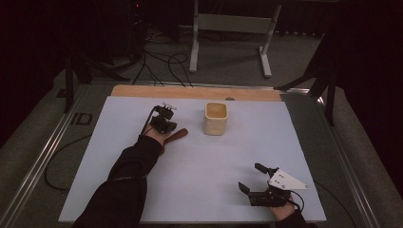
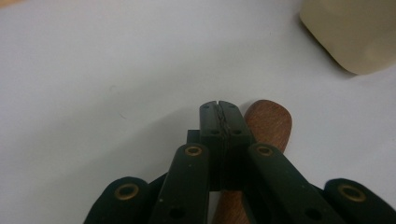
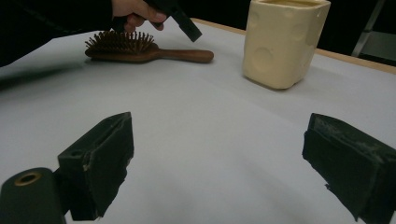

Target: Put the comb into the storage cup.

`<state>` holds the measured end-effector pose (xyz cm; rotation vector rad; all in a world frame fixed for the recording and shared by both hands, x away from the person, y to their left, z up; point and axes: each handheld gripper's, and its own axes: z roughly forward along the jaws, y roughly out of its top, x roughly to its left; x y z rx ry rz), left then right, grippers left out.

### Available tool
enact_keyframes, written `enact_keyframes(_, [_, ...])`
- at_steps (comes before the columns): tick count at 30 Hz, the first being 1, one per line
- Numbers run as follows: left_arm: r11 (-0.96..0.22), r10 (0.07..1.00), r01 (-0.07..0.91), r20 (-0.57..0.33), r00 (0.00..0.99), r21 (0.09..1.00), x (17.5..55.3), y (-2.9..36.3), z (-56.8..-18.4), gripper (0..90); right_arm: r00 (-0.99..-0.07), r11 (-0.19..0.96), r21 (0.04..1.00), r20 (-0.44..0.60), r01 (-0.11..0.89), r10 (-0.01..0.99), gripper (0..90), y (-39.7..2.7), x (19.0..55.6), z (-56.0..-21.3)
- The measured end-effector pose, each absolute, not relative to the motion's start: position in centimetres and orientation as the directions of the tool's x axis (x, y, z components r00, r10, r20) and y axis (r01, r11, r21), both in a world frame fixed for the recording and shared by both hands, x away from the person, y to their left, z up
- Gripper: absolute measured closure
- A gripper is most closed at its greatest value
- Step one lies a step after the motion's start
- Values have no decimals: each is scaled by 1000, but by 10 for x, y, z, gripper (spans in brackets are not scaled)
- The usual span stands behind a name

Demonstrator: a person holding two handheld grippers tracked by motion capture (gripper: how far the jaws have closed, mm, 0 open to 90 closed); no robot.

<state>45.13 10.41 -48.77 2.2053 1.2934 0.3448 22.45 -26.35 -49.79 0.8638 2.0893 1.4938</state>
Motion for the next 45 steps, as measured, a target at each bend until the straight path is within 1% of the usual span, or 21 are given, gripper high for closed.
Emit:
enact_keyframes(9, [-406,861,747,-53,505,526,456,93,-494,900,-714,221,945,18,240,700,89,-264,225,-498])
enact_keyframes(16, [-417,855,749,-56,515,514,455,90,-496,900,-714,223,945,15,238,700,89,-264,224,-497])
enact_keyframes(18, [-420,852,750,-63,520,511,453,90,-496,900,-714,223,945,15,238,700,89,-265,224,-497])
enact_keyframes(21, [-413,843,757,-103,528,505,450,89,-497,900,-713,225,944,14,239,701,89,-264,224,-497])
enact_keyframes(26, [-438,831,752,-98,548,493,447,87,-498,900,-715,226,945,11,236,699,89,-264,224,-497])
enact_keyframes(31, [-481,808,729,-77,585,487,436,80,-497,900,-714,223,946,12,235,700,89,-265,224,-496])
enact_keyframes(35, [-486,798,727,-94,596,486,426,79,-499,900,-711,225,946,9,234,703,89,-265,224,-496])
enact_keyframes(45, [-539,754,688,-88,651,486,403,76,-495,900,-712,224,945,12,237,702,90,-265,224,-496])
